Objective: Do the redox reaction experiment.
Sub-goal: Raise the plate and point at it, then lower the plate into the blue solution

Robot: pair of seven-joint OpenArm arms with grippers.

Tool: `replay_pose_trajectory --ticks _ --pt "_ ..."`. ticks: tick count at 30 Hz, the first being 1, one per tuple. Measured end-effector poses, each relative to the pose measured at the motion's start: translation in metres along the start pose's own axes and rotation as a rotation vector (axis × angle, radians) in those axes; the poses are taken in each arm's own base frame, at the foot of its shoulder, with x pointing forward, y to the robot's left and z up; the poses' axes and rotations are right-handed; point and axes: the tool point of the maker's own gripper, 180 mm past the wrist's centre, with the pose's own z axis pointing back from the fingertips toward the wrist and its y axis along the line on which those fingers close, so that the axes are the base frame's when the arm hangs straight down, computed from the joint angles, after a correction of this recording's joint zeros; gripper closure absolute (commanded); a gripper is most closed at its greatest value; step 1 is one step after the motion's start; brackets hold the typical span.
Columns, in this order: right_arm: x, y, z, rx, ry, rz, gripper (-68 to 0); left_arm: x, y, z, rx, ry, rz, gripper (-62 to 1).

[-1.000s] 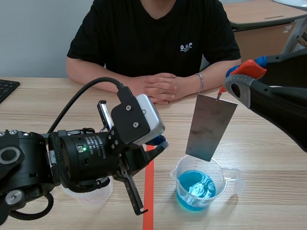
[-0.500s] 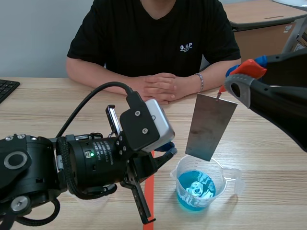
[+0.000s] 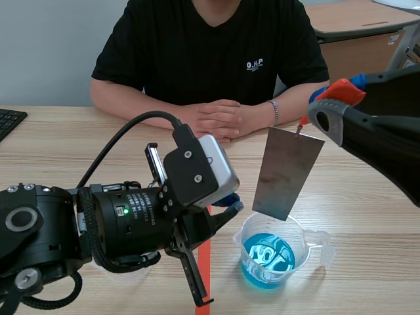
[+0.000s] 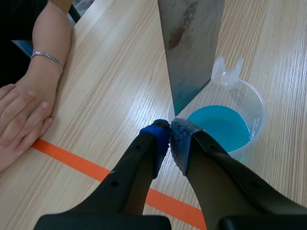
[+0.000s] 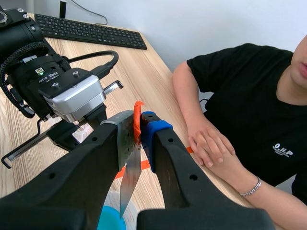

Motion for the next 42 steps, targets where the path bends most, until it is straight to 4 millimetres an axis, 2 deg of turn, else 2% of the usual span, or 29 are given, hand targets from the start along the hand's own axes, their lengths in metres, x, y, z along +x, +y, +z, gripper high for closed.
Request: replay_pose_trajectory --ticks 15,21,27,32,38,42 --pt "0.000 0.000 0.000 0.000 0.000 0.000 -1.5 -0.001 0.001 0.000 0.006 0.003 -0.008 -5.7" --pt "0.000 0.000 0.000 0.000 0.000 0.000 -1.5 -0.019 0.018 0.013 0.039 0.060 -0.043 -5.7" --pt "0.000 0.000 0.000 0.000 0.000 0.000 -1.5 -0.049 0.045 0.045 0.139 0.147 -0.048 -5.7" --pt "0.000 0.000 0.000 0.000 0.000 0.000 -1.5 -0.059 0.060 0.087 0.223 0.176 -0.046 -5.7" --pt "0.000 0.000 0.000 0.000 0.000 0.000 -1.5 -0.068 0.071 0.143 0.348 0.232 -0.028 -5.7" --pt "-0.001 0.000 0.000 0.000 0.008 0.000 -1.5 -0.074 0.066 0.175 0.413 0.274 0.035 -5.7"
